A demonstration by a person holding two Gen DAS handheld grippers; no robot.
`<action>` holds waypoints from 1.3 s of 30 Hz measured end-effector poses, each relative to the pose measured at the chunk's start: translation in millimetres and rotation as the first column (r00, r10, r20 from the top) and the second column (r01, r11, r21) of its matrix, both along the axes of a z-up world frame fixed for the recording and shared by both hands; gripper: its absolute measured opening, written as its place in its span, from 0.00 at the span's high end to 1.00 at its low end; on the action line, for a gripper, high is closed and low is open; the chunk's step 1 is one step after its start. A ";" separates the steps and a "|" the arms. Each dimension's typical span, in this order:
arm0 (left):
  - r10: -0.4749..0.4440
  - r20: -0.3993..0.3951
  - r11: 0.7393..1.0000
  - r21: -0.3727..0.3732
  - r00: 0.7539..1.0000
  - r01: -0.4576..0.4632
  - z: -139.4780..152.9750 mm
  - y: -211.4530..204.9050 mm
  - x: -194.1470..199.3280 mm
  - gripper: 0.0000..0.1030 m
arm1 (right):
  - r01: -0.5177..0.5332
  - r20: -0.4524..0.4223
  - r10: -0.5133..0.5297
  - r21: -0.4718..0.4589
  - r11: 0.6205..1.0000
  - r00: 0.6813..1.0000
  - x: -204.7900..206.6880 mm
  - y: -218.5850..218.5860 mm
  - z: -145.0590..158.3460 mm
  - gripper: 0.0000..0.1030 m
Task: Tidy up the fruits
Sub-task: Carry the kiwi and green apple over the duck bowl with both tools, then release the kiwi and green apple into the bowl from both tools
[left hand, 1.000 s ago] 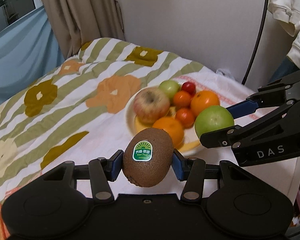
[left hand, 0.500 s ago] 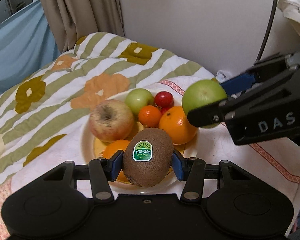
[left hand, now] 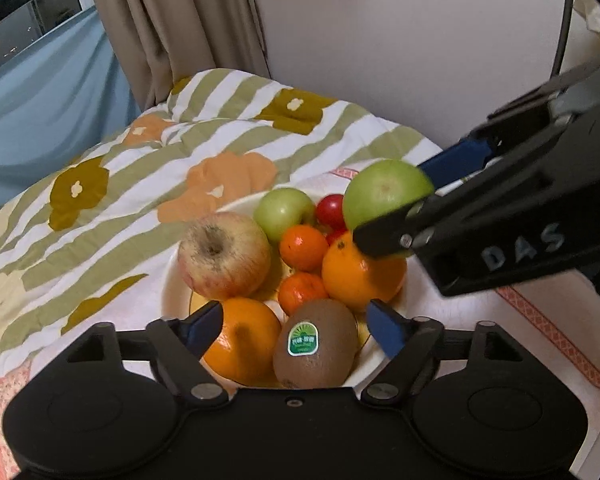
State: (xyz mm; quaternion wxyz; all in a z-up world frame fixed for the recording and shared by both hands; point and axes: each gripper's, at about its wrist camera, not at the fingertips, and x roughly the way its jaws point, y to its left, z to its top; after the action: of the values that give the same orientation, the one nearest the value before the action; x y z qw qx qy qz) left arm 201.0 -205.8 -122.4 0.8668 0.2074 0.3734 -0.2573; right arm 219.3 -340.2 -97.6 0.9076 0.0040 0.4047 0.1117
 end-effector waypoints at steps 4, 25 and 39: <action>0.032 0.009 0.999 0.016 0.999 -0.032 6.8 6.4 -0.9 0.17 | -0.022 0.007 0.022 0.004 1.000 1.000 3.6 6.1 2.7 0.33; 0.339 0.011 0.940 0.028 0.941 -0.339 22.6 65.1 -10.9 0.10 | -0.172 0.015 0.172 0.033 0.985 0.985 39.8 40.5 -18.0 0.33; 0.410 -0.003 0.912 -0.011 0.912 -0.410 30.8 72.8 -28.5 0.10 | -0.159 0.053 0.160 -0.008 0.987 0.986 23.9 49.0 -11.0 0.00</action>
State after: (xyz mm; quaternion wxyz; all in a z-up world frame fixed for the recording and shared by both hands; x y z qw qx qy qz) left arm 172.5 -133.0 -91.6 0.9026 0.1196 0.4072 -0.0719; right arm 243.2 -291.2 -108.6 0.9062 -0.0331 0.3797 0.1833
